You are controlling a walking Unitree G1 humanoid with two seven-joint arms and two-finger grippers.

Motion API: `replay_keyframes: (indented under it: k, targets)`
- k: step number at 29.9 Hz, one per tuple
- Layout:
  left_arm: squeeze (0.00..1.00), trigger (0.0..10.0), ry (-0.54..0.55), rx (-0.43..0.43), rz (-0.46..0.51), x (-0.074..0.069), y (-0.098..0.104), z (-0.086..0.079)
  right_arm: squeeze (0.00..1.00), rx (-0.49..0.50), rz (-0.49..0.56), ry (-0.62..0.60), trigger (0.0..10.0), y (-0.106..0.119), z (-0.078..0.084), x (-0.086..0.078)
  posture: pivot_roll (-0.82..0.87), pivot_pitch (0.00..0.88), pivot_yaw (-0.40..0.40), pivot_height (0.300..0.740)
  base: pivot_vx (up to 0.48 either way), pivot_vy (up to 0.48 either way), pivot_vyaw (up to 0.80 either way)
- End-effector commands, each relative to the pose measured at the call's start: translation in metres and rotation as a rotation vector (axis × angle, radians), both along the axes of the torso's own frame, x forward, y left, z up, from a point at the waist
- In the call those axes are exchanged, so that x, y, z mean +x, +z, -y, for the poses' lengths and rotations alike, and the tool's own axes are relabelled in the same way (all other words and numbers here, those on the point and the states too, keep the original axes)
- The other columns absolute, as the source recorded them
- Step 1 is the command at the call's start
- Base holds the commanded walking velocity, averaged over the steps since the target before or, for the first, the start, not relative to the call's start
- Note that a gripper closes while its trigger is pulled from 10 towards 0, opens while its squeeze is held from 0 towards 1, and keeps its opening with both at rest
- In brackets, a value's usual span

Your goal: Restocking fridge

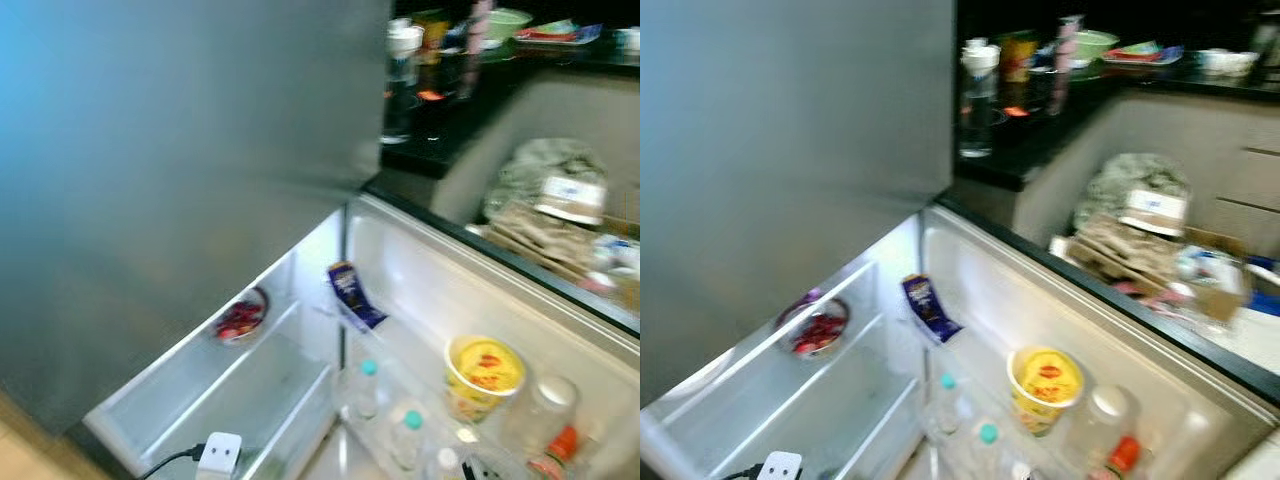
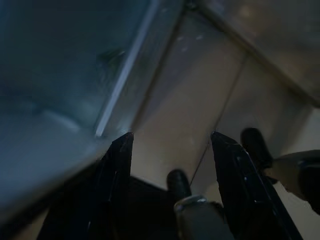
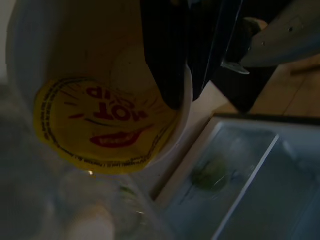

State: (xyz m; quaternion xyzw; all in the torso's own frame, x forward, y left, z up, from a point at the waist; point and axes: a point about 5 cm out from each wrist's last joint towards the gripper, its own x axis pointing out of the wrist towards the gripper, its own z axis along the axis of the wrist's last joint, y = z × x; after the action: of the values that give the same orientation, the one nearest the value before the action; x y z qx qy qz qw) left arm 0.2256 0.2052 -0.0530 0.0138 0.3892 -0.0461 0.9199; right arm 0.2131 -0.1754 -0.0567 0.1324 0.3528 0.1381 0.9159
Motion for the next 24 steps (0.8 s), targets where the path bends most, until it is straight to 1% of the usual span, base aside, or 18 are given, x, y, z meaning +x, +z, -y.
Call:
replay_keyframes:
  k: [1, 19, 24]
  targets:
    - [0.0, 10.0, -0.002, 0.007, -0.019, -0.0043, -0.0026, -0.0021, 0.0, 0.001, 0.009, -0.006, 10.0, 0.0015, 0.0006, 0.0018, -0.09, 0.104, 0.044, 0.74, 0.0, 0.0, -0.8]
    - [0.0, 10.0, -0.005, 0.007, -0.018, -0.0045, -0.0032, -0.0004, 0.0, -0.012, 0.004, 0.006, 10.0, 0.0017, 0.0032, 0.0019, -0.1, 0.081, 0.036, 0.74, 0.0, 0.0, -0.8]
    - [0.0, 10.0, -0.002, 0.005, -0.016, -0.0043, -0.0031, -0.0006, 0.0, -0.023, 0.0, 0.018, 10.0, 0.0012, 0.0033, 0.0014, -0.1, 0.084, 0.035, 0.74, 0.0, 0.0, 0.0]
